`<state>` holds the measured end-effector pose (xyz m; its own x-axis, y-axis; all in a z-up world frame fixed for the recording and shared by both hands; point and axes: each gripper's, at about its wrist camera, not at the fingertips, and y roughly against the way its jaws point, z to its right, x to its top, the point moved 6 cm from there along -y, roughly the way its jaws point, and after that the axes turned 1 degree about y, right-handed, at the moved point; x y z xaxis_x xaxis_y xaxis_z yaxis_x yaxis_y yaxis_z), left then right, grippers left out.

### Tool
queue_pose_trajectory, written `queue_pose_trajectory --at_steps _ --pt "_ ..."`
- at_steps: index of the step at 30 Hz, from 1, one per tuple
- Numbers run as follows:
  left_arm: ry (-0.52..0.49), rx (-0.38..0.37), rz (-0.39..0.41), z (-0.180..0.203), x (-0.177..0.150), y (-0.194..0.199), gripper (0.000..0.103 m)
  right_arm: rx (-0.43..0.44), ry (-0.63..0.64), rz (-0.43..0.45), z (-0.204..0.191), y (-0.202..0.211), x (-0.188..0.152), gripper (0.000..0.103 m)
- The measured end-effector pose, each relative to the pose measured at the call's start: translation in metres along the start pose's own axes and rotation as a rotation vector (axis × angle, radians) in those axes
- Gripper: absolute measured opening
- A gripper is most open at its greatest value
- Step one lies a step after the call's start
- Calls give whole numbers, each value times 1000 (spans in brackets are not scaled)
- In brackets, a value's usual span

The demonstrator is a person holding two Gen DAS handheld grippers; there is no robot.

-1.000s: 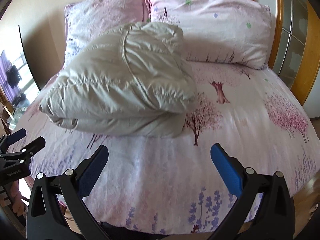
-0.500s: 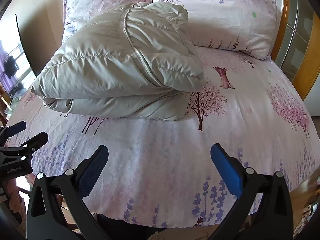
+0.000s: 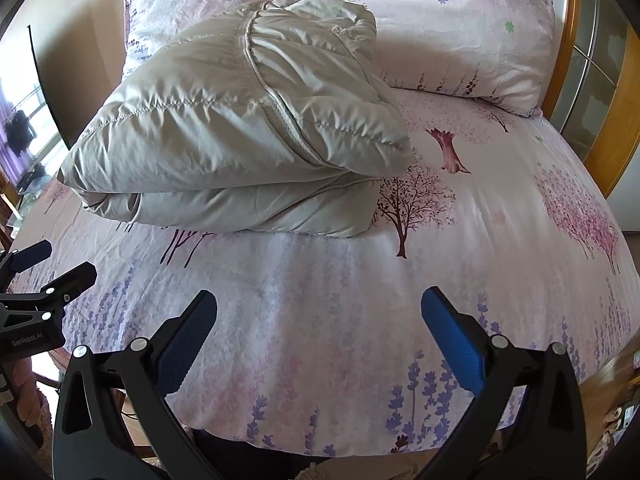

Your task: Fold large clothes

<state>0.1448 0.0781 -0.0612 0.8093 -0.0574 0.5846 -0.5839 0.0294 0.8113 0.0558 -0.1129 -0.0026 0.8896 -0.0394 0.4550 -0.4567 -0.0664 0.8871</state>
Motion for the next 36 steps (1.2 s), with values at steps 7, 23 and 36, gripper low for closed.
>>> queue_pose_trajectory --at_steps 7,23,36 --pt "2 -2 0 2 -1 0 101 3 1 -2 0 -1 0 102" --pt "9 -1 -4 2 -1 -2 101 4 -9 -8 1 -5 -2 102" --pt "13 -6 -11 -2 -1 -6 101 5 -14 -10 1 -7 -2 102"
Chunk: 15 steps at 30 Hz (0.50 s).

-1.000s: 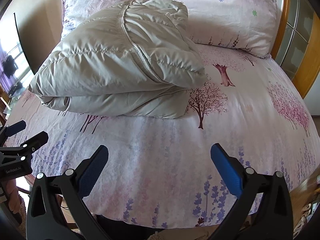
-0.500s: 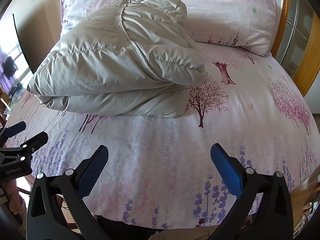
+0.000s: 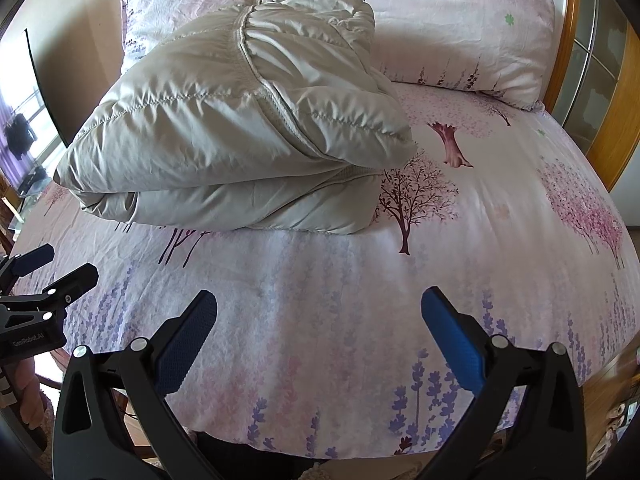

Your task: Fold large clothes

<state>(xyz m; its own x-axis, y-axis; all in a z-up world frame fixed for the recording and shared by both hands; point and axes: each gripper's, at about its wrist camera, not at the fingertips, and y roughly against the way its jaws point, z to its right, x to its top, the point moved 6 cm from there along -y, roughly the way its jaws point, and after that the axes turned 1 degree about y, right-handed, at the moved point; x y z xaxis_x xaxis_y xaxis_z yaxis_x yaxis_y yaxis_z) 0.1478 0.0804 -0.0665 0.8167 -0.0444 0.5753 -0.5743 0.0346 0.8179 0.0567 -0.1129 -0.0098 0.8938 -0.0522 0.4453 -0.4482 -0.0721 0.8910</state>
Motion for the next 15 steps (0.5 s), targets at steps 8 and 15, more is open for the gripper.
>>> queue_pose_trajectory --at_steps 8,15 --pt "2 -1 0 0 0 0 101 2 -2 2 -1 0 0 102" --pt "2 -1 0 1 0 -1 101 5 -2 1 -2 -1 0 102"
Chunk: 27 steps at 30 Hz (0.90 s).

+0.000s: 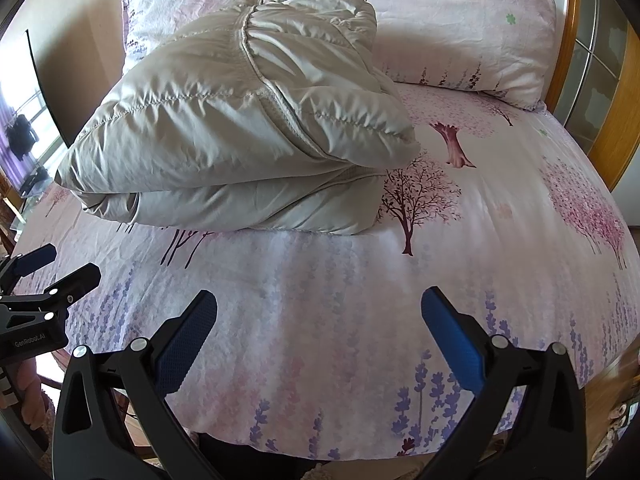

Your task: Fold large clothes

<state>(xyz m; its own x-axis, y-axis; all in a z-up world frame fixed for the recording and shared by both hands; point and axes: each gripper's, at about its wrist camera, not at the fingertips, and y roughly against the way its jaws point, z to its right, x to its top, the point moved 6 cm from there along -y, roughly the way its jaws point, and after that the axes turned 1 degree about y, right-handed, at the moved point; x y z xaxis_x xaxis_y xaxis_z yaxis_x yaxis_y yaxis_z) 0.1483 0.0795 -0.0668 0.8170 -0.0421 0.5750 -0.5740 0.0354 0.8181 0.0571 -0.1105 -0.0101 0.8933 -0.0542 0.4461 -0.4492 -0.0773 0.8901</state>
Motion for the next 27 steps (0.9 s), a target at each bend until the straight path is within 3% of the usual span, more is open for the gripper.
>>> queue_pose_trajectory --at_steps 27 --pt "4 1 12 2 3 0 101 11 -6 -1 -2 -2 2 102"
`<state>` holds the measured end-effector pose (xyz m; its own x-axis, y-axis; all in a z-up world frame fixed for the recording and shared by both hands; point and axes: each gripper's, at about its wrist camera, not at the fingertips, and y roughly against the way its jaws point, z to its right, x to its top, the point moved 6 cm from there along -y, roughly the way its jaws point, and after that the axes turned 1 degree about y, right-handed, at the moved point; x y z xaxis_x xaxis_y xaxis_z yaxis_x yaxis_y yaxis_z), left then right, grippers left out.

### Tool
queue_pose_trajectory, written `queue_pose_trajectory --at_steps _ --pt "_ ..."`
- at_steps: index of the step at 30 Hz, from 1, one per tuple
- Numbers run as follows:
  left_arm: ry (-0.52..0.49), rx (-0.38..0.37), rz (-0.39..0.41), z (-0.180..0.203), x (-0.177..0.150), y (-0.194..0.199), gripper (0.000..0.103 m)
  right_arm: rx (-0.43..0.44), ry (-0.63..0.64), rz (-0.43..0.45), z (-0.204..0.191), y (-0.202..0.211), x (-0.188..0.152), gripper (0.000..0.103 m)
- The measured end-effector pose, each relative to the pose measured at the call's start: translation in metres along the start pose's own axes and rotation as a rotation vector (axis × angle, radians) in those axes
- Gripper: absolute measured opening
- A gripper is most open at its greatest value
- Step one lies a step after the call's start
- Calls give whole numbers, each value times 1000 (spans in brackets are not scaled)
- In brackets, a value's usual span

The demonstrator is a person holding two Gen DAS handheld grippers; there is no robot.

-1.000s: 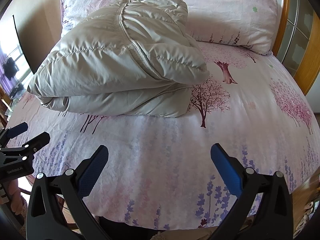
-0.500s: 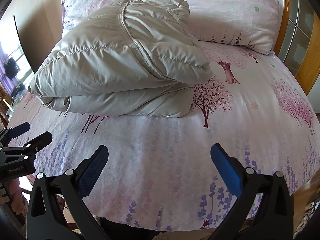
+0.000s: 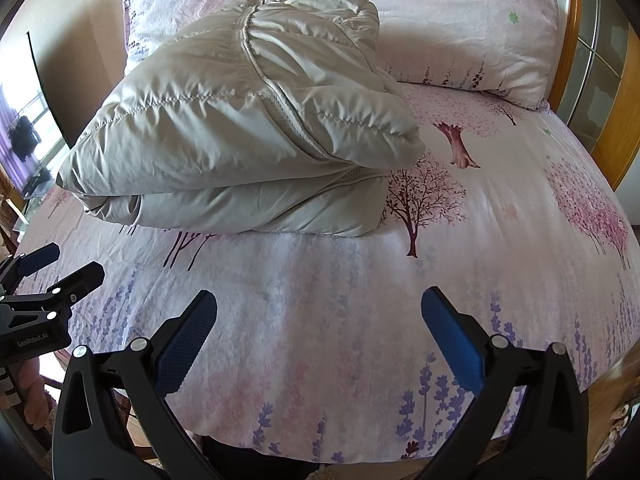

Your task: Fold large clothes

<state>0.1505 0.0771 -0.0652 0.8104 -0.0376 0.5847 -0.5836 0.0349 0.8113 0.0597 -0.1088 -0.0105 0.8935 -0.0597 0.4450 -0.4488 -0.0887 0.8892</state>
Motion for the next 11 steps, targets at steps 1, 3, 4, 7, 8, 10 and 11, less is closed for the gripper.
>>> queue_pose_trajectory --at_steps 1,3,4,7,8,10,11 --pt "1 0 0 0 0 0 101 1 1 0 0 0 0 102" --pt "4 1 1 0 0 1 101 1 0 0 0 0 0 102" --pt "5 0 0 0 0 1 101 1 -1 0 0 0 0 102" --pt "9 -3 -7 -1 1 -1 101 0 -1 0 0 0 0 102" --pt "10 -4 -9 -2 1 -1 101 0 -1 0 0 0 0 102" --pt "12 -4 -12 -3 2 -3 101 0 -1 -1 0 0 0 102" --pt "13 -5 -12 -4 2 -3 101 0 -1 -1 -1 0 0 102"
